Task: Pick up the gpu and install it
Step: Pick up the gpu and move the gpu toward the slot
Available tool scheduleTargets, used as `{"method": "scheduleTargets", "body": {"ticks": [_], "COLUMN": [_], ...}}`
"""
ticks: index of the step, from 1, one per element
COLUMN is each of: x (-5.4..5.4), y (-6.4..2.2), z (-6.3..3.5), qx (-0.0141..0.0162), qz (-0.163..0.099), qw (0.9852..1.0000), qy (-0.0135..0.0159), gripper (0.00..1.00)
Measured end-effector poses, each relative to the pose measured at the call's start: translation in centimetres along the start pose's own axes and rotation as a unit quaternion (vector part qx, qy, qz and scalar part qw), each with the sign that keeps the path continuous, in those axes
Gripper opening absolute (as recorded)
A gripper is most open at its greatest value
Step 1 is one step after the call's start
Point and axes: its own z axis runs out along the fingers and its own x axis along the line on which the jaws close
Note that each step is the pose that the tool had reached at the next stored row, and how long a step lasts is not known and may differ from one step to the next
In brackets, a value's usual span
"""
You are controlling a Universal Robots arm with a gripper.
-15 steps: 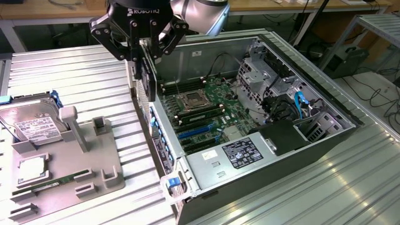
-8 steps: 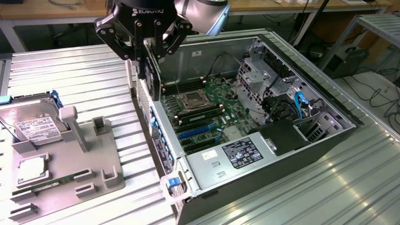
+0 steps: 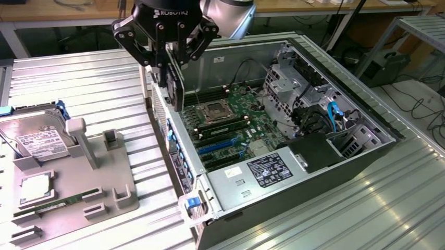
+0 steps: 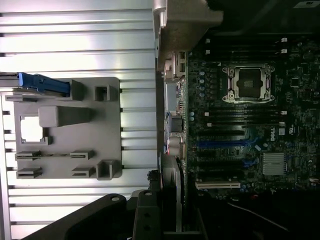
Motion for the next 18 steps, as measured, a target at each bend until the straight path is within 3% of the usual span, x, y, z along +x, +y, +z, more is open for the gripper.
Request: {"method": "scheduleTargets", "body": {"ticks": [18], "x": [-2.4], "y": [0.05], "z": [0.15], "qx": [0.0000], "qz": [0.000], "qw": [1.0000], "qy": [0.0000], "gripper": [0.28]}}
